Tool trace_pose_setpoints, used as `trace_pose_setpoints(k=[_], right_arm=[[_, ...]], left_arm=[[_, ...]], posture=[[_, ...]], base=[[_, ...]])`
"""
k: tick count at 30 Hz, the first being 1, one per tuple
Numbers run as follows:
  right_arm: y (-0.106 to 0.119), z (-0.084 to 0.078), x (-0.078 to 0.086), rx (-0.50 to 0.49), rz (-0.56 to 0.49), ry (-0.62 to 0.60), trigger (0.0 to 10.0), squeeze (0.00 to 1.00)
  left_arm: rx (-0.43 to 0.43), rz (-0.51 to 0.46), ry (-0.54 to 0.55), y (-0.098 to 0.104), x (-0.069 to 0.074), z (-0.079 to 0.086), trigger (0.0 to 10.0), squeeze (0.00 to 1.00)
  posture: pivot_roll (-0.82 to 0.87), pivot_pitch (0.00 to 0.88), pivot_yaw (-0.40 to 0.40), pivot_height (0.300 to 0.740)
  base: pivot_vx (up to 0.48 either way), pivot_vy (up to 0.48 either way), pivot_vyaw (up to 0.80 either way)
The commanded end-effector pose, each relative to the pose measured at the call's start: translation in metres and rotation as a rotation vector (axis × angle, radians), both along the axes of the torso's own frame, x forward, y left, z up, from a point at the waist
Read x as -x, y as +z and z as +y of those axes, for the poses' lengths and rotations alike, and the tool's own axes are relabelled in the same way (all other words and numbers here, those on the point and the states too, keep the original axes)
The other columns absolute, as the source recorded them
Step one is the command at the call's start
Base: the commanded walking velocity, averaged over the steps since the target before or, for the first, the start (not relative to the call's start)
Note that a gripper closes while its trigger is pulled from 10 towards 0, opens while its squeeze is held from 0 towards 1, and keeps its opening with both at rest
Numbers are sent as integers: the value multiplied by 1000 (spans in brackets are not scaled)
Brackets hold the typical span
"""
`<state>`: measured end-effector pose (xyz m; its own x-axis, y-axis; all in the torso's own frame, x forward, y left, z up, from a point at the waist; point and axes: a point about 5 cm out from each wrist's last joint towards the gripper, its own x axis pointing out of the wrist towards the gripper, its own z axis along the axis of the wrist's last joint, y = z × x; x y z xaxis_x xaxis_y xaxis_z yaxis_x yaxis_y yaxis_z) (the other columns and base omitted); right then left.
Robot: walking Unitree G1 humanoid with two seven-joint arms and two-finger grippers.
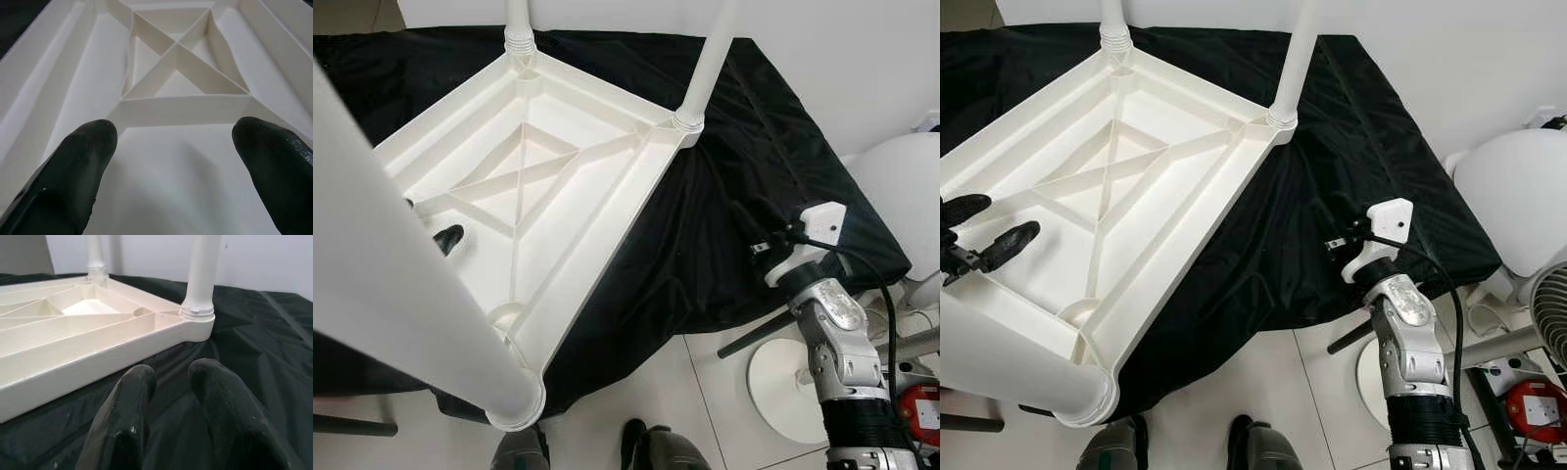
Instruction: Building children table
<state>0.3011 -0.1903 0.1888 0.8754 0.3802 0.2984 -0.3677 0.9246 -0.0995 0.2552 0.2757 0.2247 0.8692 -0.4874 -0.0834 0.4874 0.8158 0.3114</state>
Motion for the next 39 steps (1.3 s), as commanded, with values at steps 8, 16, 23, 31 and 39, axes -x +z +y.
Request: trace_pose_setpoints(k=[8, 16, 23, 31, 39], right_arm=[[0, -3, 2, 37, 31, 20, 10000, 0], [1, 3, -2, 52, 31, 44, 10000, 0], [2, 5, -5, 62, 28, 53, 10000, 0], [6, 5, -11, 78, 18, 52, 10000, 0], [2, 12, -29, 69, 69, -93, 10000, 0]], left_arm=[[-168, 142, -603, -8, 37, -14, 10000, 0], [-200, 221, -712, -17, 47, -15, 10000, 0], [-227, 245, -750, -25, 50, -22, 10000, 0], [-255, 253, -763, -41, 50, -31, 10000, 0], [-219, 175, -700, -45, 40, -47, 10000, 0]], posture=[[153, 197, -75, 740], [160, 180, -82, 740], [159, 174, -83, 740], [150, 170, -82, 740], [144, 163, -75, 740]], base=[[0, 0, 0], [0, 0, 0], [0, 0, 0], [0, 0, 0], [0, 0, 0]])
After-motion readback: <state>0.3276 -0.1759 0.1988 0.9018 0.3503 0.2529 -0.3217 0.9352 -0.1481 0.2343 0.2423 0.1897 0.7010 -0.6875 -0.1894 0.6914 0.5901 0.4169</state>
